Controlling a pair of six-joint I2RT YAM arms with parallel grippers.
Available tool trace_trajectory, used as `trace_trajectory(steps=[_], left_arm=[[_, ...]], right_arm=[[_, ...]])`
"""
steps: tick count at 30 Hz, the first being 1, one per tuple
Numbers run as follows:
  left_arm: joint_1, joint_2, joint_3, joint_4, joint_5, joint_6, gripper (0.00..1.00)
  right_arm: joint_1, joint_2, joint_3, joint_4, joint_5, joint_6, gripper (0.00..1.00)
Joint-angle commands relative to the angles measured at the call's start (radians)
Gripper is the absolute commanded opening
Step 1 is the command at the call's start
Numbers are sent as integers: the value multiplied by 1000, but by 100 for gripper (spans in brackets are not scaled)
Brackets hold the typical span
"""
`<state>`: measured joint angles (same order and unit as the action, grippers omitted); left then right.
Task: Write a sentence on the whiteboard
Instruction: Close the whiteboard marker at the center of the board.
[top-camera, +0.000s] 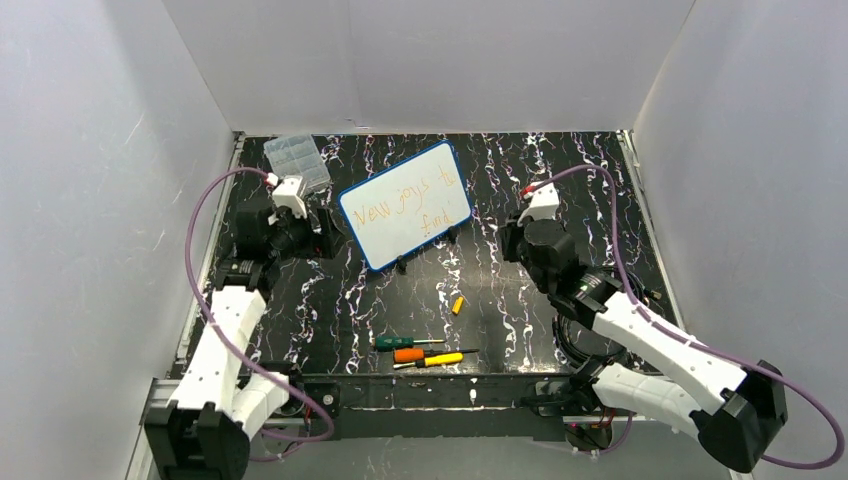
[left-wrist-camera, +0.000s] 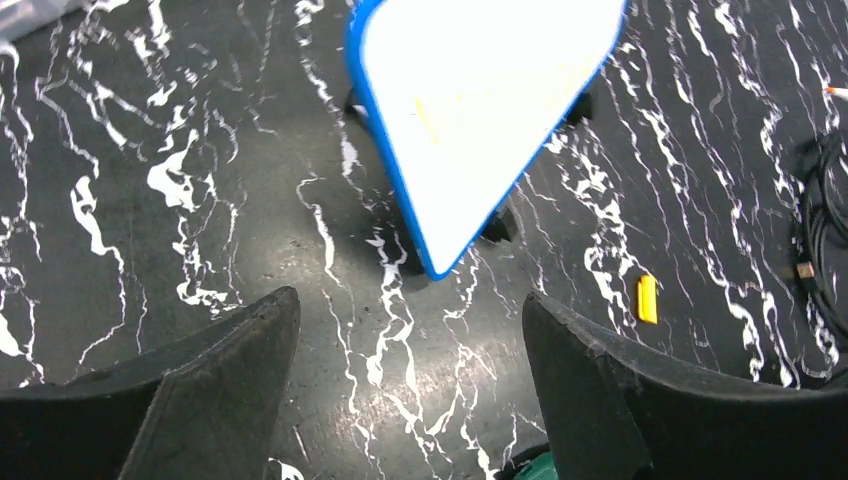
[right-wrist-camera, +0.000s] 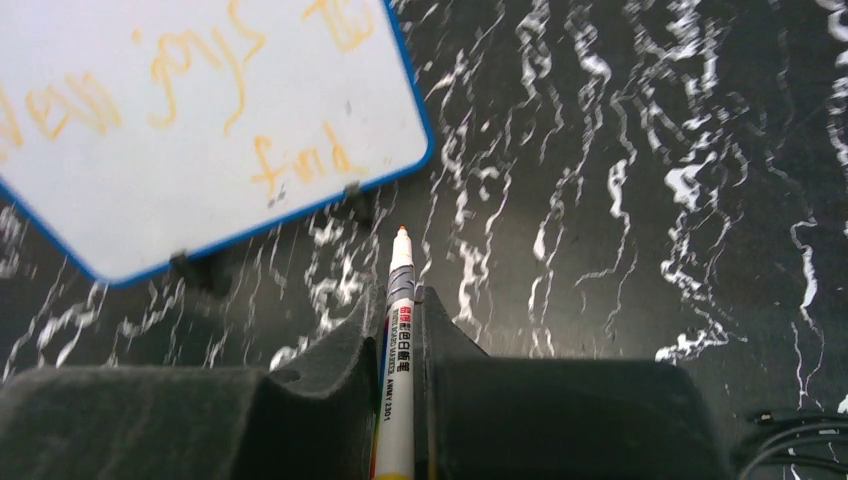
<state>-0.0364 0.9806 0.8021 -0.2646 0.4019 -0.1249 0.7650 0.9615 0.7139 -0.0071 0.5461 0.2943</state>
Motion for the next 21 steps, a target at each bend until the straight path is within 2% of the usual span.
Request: trace_trajectory(steps=[1,5,8,11,14,16,21], left_arm=[[-112,-116,2,-54,-51,76,80],[-264,-174,31,-132,17,81,77],[-404,-169,29,-137,44,13,73],[-593,-103,42,-128,-62,-41,71],[-750,4,52,-89,-223,-85,70],[-803,62,28,-20,-295,-148,69],[-909,219,-1,166,-350,-234,68]], right_arm=[[-4,-56,114,-335,-238,8,1],[-4,-60,166,-480,-468,17,1],[-3,-54,175,-550,-538,39,1],[-3,-70,155,-582,-488,59,1],[-3,-109,131,-604,-328,106,1],[-4,-136,119,-599,-278,123,1],[-3,-171,88,-573,-224,137,1]])
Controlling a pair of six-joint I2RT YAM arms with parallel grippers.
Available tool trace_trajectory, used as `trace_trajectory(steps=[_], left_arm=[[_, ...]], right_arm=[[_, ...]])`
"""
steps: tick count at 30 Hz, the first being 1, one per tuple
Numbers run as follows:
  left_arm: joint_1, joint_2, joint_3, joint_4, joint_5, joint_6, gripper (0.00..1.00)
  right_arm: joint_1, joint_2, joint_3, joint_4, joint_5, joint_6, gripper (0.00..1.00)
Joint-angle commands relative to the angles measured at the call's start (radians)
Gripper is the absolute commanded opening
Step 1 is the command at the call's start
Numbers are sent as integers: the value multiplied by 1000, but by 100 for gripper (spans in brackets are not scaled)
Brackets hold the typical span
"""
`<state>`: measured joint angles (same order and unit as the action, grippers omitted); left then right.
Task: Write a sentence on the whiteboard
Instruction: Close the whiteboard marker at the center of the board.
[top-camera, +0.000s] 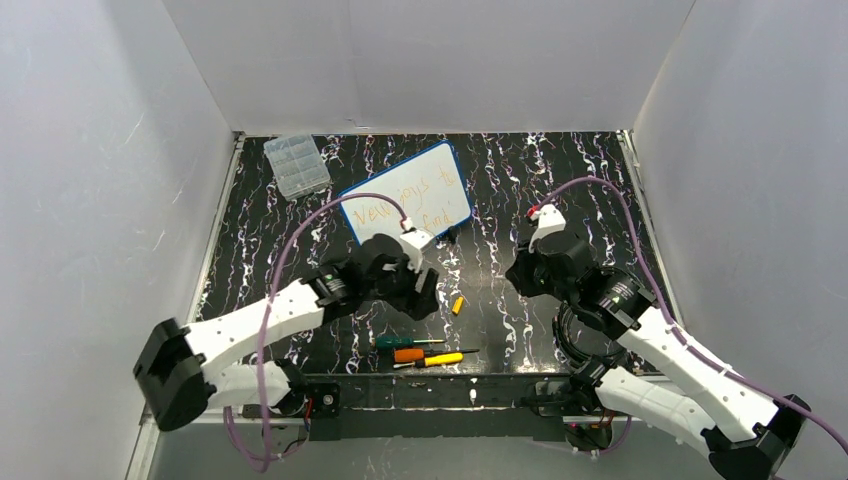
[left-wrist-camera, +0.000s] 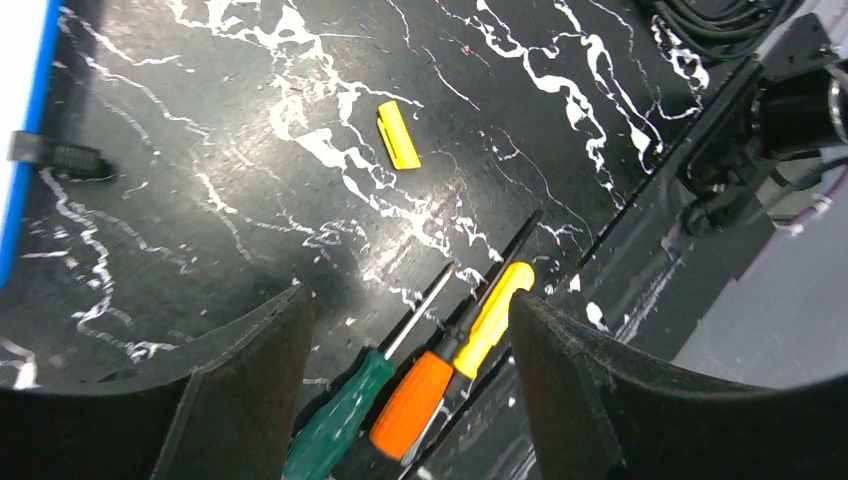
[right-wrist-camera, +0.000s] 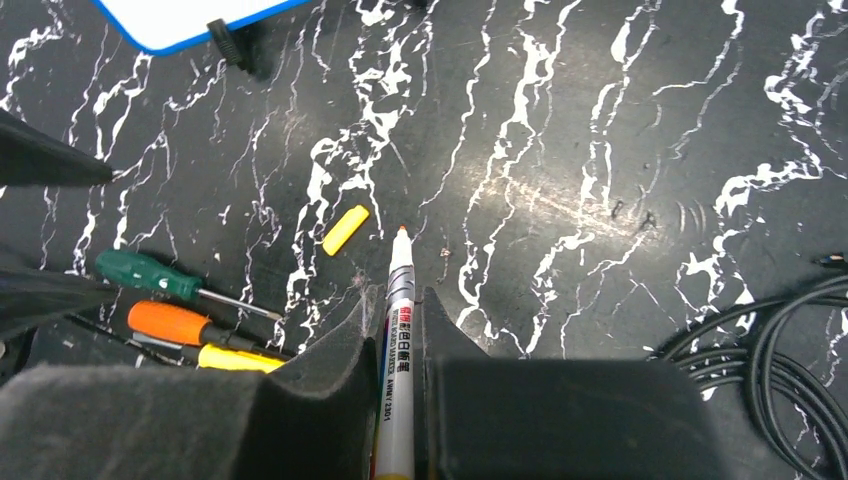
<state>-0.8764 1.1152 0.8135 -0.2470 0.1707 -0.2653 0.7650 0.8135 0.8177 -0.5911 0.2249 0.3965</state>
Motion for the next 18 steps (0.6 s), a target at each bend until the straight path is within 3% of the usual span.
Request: trace_trajectory(steps=[1,8,18], left_arm=[[-88,123,-2,166,-130,-99,68],[-198,412,112,239,-214,-145,65],[-221,587,187,202,-299,-109,57]], right_arm=[[-3,-23,-18,3,124,35,1],[-3,-47,-17,-36,300,37,1],[-3,-123,-43,-2,327,7,1]])
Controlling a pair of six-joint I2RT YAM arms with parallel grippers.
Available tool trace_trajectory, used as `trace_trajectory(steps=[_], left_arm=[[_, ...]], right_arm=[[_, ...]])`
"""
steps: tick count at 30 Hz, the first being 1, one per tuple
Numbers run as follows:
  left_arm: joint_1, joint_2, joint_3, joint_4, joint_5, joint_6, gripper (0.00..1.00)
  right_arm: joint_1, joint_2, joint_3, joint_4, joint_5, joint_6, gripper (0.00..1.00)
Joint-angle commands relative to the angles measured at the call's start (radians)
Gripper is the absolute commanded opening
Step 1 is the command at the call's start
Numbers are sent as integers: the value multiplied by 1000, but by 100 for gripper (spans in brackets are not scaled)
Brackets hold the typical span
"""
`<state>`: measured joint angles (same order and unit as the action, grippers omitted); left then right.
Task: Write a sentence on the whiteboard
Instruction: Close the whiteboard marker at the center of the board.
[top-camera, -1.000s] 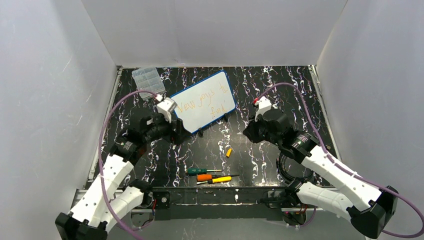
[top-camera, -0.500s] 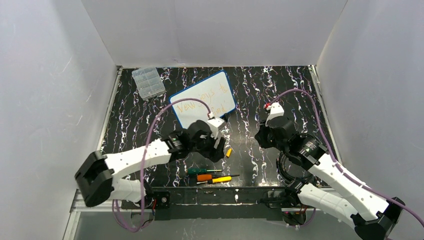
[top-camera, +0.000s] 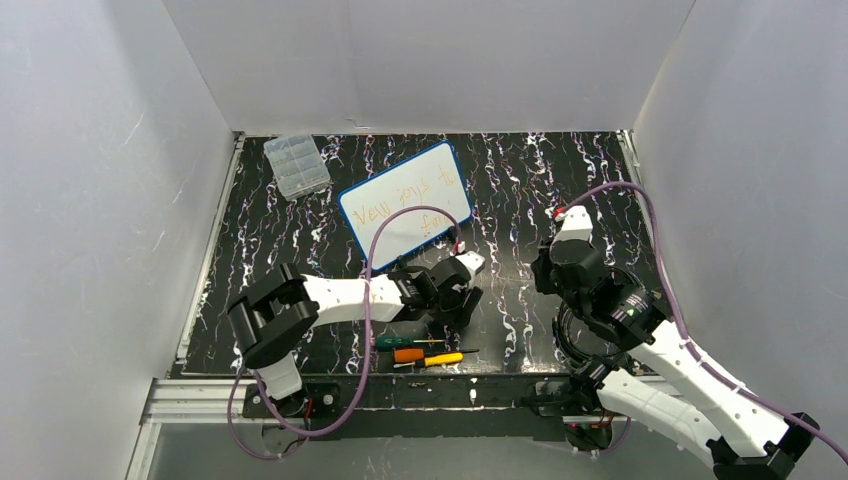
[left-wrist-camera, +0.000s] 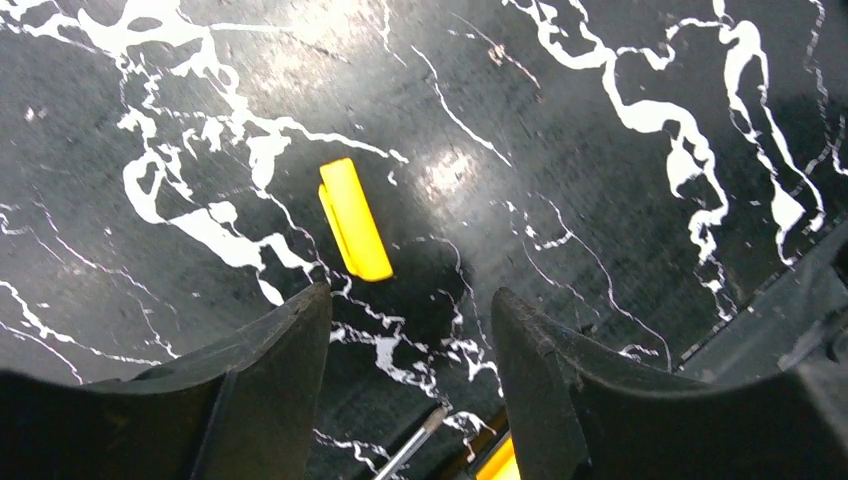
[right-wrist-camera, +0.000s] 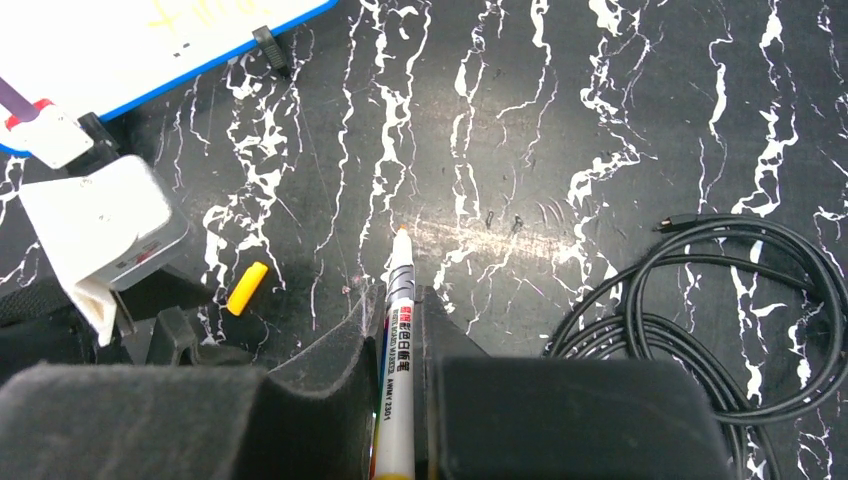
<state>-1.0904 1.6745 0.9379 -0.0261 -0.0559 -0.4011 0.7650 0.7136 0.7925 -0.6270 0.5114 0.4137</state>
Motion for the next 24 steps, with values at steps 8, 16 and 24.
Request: trace_trajectory(steps=[8,16,24], left_arm=[[-14,109,120,-81,-167,68,46],[-20,155,144,-134,-211,78,21],[-19,-49,-25,-45,-252,80,0]], right_arm=[[-3,-43,-30,42,52,-8,1],[-3,-50,-26,37,46,-3,1],[-3,-63,7,42,-95,14,1]])
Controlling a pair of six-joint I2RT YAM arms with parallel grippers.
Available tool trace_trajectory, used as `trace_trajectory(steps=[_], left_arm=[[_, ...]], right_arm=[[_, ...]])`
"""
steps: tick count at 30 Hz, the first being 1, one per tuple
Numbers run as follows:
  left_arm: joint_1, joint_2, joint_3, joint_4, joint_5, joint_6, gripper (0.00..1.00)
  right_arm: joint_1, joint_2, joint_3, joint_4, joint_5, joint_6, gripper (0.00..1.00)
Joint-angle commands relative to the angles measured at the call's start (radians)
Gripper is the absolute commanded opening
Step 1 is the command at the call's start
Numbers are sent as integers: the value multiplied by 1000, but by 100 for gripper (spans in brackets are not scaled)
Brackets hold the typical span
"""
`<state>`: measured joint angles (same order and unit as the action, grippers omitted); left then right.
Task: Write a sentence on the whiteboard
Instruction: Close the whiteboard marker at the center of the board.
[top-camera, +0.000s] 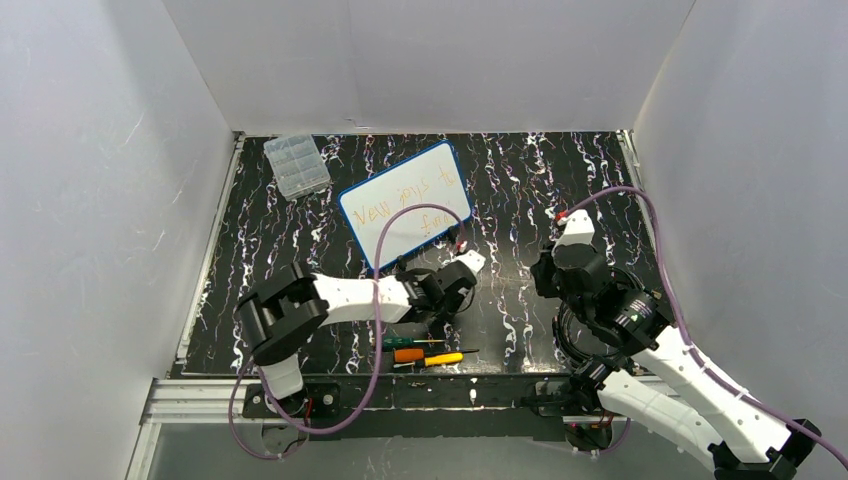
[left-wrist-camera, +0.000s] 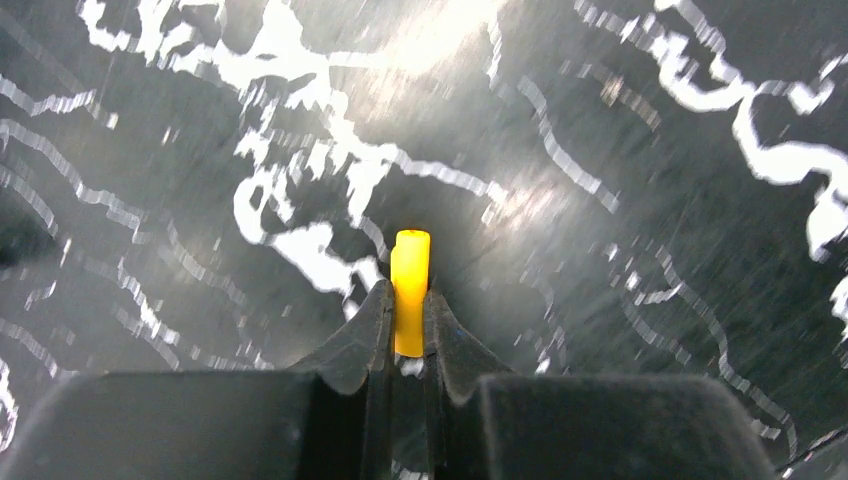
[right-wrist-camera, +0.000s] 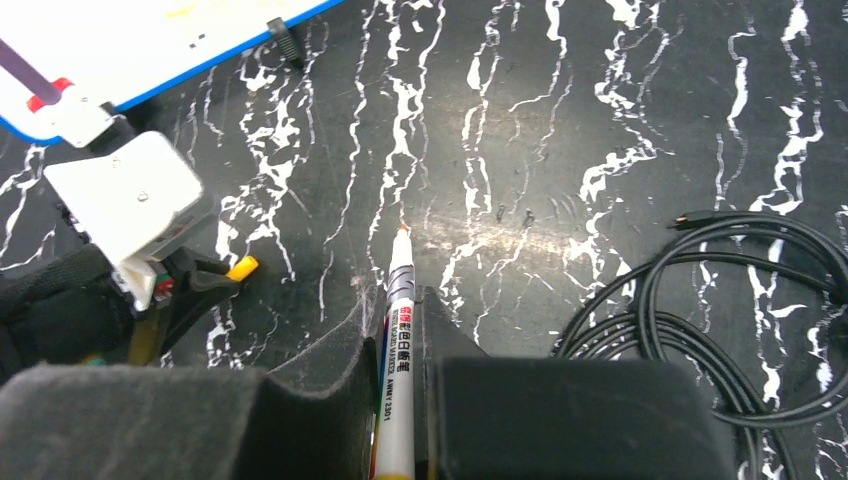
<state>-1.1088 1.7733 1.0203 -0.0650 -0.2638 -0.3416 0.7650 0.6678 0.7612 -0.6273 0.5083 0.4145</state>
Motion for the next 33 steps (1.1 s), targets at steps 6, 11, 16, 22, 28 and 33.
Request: trace_trajectory(steps=[6,11,16,22,28,33], left_arm=[[81,-498,-127,-124,292,179,0],[216,-706,-110,-319,752,329,0],[228,-787,-140,-458,935,447,0],[228,-905,-220,-376,967,423,0],[228,-914,-221,-380,979,428,0],[228,-921,-221,-378,979,432,0]], right_arm=[[-3,26,77,121,-401,64,1],[-4,59,69,278,-702,130,1],[-7,60,70,414,-901,224,1],[-7,130,80,412,-1094,267,1],[-6,146,97,348,-1170,242,1],[-6,139,102,325,-1193,229,1]])
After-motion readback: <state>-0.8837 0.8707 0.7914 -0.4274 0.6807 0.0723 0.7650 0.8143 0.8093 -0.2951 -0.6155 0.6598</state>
